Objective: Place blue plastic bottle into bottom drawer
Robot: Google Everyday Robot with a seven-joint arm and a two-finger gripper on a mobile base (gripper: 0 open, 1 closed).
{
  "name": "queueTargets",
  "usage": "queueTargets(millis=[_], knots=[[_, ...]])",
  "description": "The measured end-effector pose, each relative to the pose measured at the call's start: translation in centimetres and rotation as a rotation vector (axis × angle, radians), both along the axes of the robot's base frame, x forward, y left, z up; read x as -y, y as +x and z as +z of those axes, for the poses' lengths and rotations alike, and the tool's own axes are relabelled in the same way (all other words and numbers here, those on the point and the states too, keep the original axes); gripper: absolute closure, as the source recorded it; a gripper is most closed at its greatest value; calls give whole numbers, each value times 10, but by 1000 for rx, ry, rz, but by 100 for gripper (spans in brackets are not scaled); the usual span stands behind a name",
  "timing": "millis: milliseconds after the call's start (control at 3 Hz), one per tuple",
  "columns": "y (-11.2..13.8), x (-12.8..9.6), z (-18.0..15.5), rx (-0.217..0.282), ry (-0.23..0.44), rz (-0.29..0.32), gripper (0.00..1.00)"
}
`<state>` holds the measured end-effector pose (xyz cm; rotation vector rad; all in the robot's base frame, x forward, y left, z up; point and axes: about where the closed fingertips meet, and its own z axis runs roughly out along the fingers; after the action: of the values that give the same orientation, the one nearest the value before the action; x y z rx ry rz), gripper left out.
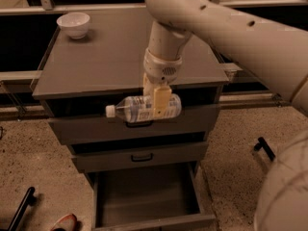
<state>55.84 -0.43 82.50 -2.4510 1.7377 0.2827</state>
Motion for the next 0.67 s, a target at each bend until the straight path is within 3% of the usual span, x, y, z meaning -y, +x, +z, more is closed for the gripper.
queueTargets(millis=[333, 667], knots=[[-11, 4, -20, -40, -23, 4, 100], [-11, 4, -20, -40, -23, 4, 100]])
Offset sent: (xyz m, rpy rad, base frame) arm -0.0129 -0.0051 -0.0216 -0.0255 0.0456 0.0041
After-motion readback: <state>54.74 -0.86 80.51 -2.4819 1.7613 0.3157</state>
